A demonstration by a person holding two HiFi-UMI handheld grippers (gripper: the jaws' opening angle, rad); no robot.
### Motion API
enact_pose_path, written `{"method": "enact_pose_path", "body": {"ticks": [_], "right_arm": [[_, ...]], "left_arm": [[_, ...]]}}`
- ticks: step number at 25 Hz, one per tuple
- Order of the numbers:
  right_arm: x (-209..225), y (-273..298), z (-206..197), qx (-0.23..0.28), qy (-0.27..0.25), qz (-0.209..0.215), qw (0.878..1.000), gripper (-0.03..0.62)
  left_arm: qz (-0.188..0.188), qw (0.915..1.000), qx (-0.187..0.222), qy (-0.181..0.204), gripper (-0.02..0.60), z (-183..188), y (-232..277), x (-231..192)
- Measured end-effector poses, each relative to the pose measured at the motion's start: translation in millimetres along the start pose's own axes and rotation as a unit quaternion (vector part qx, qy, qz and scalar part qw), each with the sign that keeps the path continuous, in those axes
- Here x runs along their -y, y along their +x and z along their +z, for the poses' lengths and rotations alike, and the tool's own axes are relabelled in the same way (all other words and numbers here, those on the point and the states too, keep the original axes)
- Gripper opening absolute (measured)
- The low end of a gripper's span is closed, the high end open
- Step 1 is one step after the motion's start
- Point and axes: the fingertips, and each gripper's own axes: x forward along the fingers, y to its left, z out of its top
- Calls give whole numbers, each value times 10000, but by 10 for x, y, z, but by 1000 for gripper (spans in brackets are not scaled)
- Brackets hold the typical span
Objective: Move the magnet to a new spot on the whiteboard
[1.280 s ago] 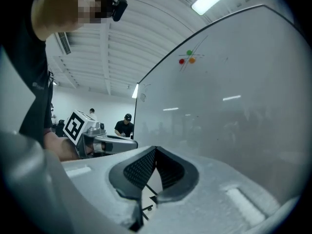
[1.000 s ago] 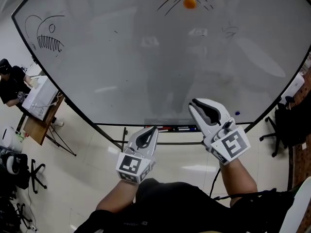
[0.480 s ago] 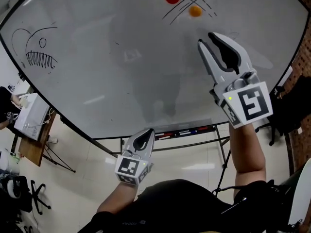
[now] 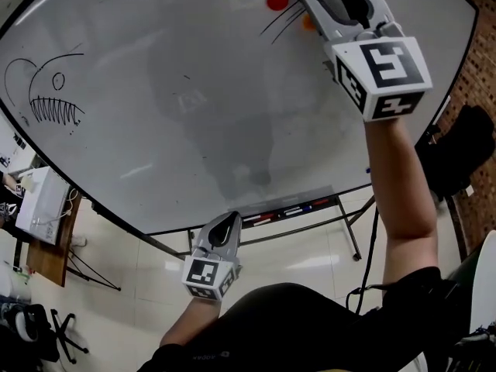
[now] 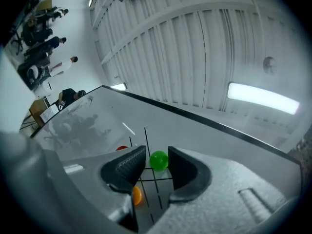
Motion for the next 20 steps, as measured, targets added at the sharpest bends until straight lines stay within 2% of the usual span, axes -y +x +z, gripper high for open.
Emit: {"method": "enact_pose_path", "body": {"ticks": [10, 15, 20], "right_arm": [[-2, 85, -97, -112, -229, -228, 9994, 110], [21, 65, -119, -201, 4, -252, 9995, 109], [-5, -51, -63, -115, 13, -215, 9997, 109]], "left_arm": [[11, 10000, 5, -9, 17, -24, -82, -61], [-2, 10000, 10, -43, 17, -36, -106, -20], [23, 10000, 6, -69, 17, -68, -131, -13]]}}
